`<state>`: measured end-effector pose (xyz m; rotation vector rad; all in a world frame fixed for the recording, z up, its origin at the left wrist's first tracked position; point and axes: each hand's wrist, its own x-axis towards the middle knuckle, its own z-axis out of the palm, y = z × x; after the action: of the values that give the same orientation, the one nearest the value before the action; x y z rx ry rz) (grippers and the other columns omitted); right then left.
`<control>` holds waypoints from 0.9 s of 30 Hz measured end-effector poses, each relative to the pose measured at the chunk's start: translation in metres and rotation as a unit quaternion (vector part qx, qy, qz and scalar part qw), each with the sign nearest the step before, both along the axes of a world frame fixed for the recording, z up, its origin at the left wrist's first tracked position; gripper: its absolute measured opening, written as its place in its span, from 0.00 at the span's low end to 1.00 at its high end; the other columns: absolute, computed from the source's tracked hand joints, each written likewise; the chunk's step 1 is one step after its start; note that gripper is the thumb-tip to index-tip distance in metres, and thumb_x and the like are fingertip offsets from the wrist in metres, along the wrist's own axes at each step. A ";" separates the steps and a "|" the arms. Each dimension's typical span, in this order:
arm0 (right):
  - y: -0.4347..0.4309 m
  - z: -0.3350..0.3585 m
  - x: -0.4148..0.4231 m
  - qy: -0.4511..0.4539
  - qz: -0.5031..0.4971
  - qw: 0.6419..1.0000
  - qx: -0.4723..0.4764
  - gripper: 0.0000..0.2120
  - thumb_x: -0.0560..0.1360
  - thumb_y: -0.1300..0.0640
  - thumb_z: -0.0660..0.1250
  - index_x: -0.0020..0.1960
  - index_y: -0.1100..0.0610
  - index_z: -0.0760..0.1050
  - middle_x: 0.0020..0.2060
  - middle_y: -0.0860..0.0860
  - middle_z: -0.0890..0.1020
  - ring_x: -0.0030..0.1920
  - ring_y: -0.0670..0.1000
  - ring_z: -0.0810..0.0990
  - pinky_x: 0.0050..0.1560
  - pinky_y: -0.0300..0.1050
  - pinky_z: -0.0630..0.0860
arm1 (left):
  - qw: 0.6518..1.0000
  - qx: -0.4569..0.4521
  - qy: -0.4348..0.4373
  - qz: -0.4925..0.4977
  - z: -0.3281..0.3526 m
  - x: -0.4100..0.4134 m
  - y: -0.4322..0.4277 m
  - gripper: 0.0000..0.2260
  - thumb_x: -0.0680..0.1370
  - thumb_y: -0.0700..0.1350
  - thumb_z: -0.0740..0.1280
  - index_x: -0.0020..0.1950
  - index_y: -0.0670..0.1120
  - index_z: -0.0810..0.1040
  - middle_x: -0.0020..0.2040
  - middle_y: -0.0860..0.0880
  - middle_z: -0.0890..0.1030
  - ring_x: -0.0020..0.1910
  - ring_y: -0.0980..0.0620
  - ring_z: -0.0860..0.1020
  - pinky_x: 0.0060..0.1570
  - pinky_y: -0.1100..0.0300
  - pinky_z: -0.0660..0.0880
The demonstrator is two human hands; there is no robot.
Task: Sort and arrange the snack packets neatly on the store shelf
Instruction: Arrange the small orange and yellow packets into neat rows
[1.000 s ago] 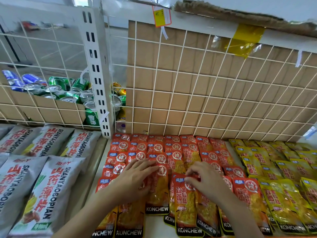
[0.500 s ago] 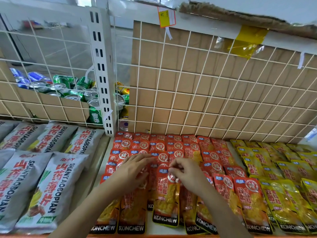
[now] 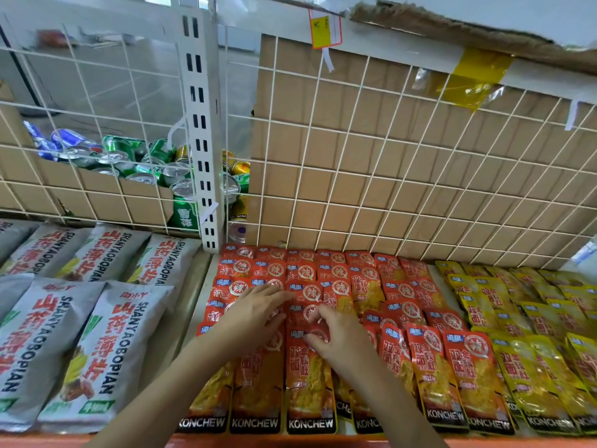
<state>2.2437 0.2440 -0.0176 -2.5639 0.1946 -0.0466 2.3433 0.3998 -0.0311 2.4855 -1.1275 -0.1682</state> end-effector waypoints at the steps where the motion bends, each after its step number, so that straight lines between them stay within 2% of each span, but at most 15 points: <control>1: 0.001 -0.002 0.000 -0.008 -0.001 1.000 -0.007 0.08 0.74 0.51 0.68 0.50 0.49 0.72 0.46 0.43 0.79 0.44 0.42 0.78 0.49 0.40 0.76 | 1.000 0.004 -0.006 -0.006 0.002 0.002 -0.003 0.19 0.81 0.48 0.58 0.72 0.53 0.65 0.70 0.55 0.68 0.70 0.54 0.63 0.69 0.58 0.58; 4: 0.002 -0.004 -0.001 -0.026 -0.004 0.999 -0.028 0.08 0.74 0.51 0.67 0.50 0.49 0.71 0.48 0.42 0.76 0.46 0.42 0.75 0.49 0.36 0.73 | 0.999 0.003 -0.021 -0.025 0.004 0.009 -0.010 0.17 0.80 0.48 0.59 0.69 0.53 0.68 0.66 0.54 0.72 0.66 0.53 0.67 0.66 0.58 0.61; 11: 0.007 -0.008 -0.001 -0.033 -0.005 0.998 -0.054 0.10 0.75 0.50 0.66 0.54 0.51 0.70 0.50 0.43 0.75 0.47 0.43 0.76 0.50 0.37 0.74 | 0.997 -0.035 0.011 -0.064 0.008 0.020 -0.021 0.11 0.78 0.41 0.64 0.59 0.48 0.78 0.56 0.53 0.77 0.55 0.55 0.75 0.58 0.60 0.72; 16: 0.009 -0.009 -0.001 -0.034 -0.011 0.997 -0.075 0.12 0.75 0.50 0.65 0.56 0.52 0.70 0.53 0.45 0.74 0.48 0.44 0.76 0.51 0.38 0.75 | 0.997 -0.035 0.039 -0.057 0.006 0.025 -0.025 0.11 0.78 0.40 0.62 0.60 0.47 0.77 0.58 0.52 0.77 0.57 0.54 0.74 0.59 0.61 0.72; 21: 0.011 -0.007 -0.004 -0.053 -0.011 0.994 -0.100 0.14 0.75 0.48 0.64 0.58 0.53 0.71 0.53 0.46 0.72 0.47 0.45 0.76 0.45 0.35 0.73 | 0.995 -0.049 0.042 -0.071 0.007 0.026 -0.026 0.12 0.78 0.37 0.62 0.59 0.45 0.78 0.57 0.50 0.77 0.56 0.53 0.74 0.59 0.62 0.70; 24: 0.011 -0.006 -0.006 -0.089 -0.008 0.989 -0.120 0.16 0.75 0.47 0.64 0.60 0.52 0.71 0.55 0.45 0.72 0.54 0.45 0.73 0.51 0.34 0.70 | 0.995 -0.080 0.031 -0.047 0.011 0.024 -0.022 0.12 0.78 0.39 0.62 0.60 0.46 0.77 0.57 0.50 0.76 0.56 0.52 0.75 0.58 0.58 0.72; 27: 0.009 -0.004 -0.008 -0.107 -0.009 0.987 -0.115 0.18 0.77 0.46 0.61 0.65 0.51 0.68 0.61 0.44 0.70 0.62 0.43 0.68 0.58 0.31 0.61 | 0.990 -0.138 0.009 0.021 0.014 0.024 -0.010 0.14 0.78 0.38 0.62 0.63 0.48 0.75 0.60 0.50 0.76 0.59 0.52 0.74 0.59 0.57 0.71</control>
<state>2.2358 0.2528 -0.0220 -2.7621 0.1359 -0.3708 2.3672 0.3894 -0.0171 2.2563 -1.0151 -0.0207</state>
